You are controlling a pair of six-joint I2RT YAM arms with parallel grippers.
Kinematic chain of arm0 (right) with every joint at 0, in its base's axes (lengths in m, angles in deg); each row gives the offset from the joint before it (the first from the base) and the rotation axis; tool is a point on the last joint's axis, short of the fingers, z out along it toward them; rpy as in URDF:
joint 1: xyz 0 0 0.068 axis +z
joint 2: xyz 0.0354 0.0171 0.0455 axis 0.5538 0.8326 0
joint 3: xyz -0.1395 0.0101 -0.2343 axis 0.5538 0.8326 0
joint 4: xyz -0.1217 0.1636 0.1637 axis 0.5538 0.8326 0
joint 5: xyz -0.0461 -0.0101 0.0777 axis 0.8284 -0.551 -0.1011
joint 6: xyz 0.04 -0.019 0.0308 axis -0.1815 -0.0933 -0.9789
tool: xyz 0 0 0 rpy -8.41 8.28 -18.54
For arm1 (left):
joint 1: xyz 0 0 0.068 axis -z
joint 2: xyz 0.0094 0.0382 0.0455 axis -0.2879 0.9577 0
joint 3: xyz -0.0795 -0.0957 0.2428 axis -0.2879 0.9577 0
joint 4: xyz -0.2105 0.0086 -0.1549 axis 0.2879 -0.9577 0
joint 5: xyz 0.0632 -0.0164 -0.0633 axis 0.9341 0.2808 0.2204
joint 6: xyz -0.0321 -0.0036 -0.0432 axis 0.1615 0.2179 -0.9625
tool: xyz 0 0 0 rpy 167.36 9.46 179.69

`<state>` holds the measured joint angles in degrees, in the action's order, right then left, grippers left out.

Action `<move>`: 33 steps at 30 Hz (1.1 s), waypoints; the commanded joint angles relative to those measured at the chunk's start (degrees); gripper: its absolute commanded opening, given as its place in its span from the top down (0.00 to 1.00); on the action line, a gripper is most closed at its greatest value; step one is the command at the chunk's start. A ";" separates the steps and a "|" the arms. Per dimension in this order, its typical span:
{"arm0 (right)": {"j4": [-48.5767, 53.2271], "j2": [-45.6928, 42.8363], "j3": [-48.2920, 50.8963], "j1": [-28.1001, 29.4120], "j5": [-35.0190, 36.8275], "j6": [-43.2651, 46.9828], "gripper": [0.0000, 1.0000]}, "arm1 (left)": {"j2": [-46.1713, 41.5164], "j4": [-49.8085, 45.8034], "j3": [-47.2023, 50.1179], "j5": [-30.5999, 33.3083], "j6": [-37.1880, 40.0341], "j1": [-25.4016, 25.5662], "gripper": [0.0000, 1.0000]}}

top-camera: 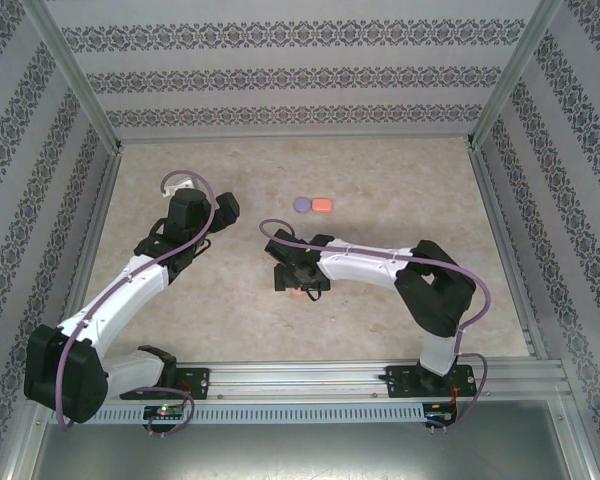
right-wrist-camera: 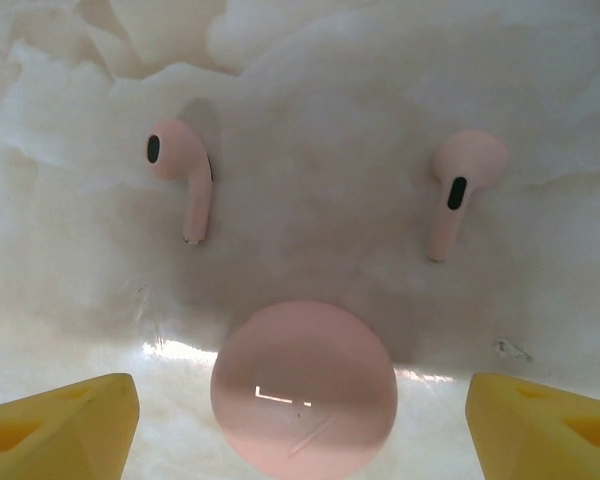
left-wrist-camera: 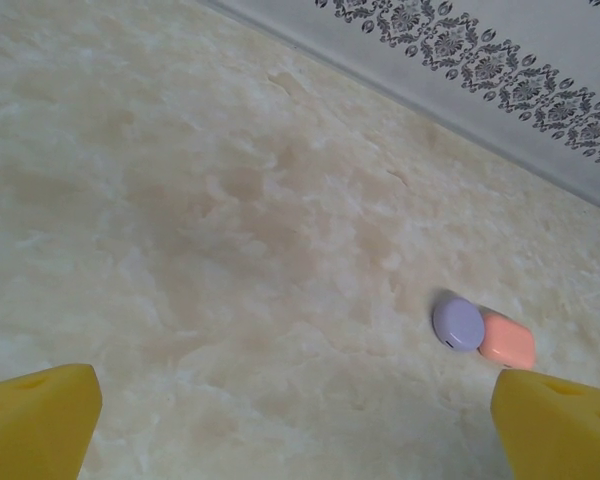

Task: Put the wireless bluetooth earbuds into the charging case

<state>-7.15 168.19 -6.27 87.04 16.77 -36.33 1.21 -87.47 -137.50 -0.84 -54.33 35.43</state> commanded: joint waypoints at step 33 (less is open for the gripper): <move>2.24 -11.93 13.39 -0.23 5.04 -1.86 0.20 | 1.61 3.49 -0.28 -2.38 0.38 0.59 0.01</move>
<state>-6.72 159.77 5.71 87.02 19.55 -37.23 2.80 -85.81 -137.50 -2.96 -54.33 35.45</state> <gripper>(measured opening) 0.800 0.995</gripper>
